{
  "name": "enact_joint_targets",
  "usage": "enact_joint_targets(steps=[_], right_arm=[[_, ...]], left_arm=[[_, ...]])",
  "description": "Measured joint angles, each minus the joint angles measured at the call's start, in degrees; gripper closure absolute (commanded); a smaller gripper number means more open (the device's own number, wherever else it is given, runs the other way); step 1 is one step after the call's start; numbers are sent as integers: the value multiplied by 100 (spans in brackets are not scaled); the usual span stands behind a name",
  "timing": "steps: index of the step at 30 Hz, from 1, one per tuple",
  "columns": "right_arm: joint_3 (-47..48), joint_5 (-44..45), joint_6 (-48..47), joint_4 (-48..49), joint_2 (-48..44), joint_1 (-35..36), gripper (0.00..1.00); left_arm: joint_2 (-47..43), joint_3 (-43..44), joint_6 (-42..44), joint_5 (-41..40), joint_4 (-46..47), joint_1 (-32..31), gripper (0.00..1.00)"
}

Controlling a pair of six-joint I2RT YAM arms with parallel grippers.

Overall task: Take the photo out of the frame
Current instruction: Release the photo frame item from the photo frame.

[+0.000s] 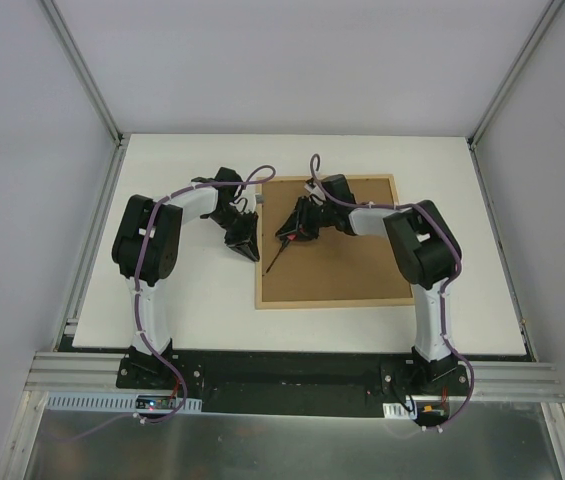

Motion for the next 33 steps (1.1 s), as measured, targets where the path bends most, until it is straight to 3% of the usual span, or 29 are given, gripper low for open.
enact_joint_targets(steps=[18, 33], right_arm=[[22, 136, -79, 44, 28, 234, 100], [811, 415, -275, -448, 389, 527, 100]], left_arm=[[-2, 7, -13, -4, -13, 0, 100], [-42, 39, -24, -179, -72, -140, 100]])
